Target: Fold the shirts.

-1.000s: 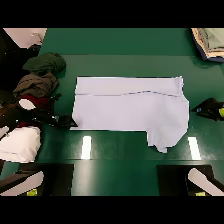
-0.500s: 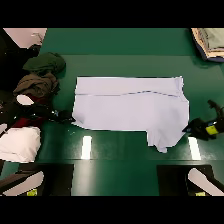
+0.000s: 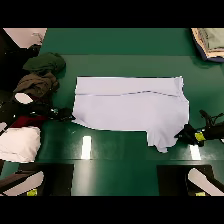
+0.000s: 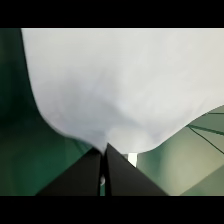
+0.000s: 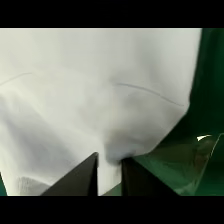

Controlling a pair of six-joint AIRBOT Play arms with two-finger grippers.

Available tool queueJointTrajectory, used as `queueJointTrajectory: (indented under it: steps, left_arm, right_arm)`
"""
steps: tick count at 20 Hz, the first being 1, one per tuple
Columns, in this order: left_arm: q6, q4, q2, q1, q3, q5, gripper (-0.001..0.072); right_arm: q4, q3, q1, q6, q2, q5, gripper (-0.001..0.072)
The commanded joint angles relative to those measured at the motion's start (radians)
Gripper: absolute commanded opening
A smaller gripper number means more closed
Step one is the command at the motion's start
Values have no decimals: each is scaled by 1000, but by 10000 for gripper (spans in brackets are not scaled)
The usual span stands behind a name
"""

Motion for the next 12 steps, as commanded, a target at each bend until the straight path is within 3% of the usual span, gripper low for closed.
queueJointTrajectory:
  steps: [1, 4, 7, 12]
  left_arm:
    - [1, 1, 1, 0, 2, -12, 26]
    - [-4, 80, 66, 0, 2, -68, 25]
    - [-67, 238, 217, 0, -5, -164, 24]
    - [-159, 278, 435, 0, -146, -317, 25]
  right_arm:
    - [2, -6, 42, 0, 1, -27, 20]
    - [-134, 45, 87, 3, 74, 50, 19]
    - [-286, 104, 102, 16, 220, 188, 19]
    - [-309, 75, 102, 18, 481, 284, 18]
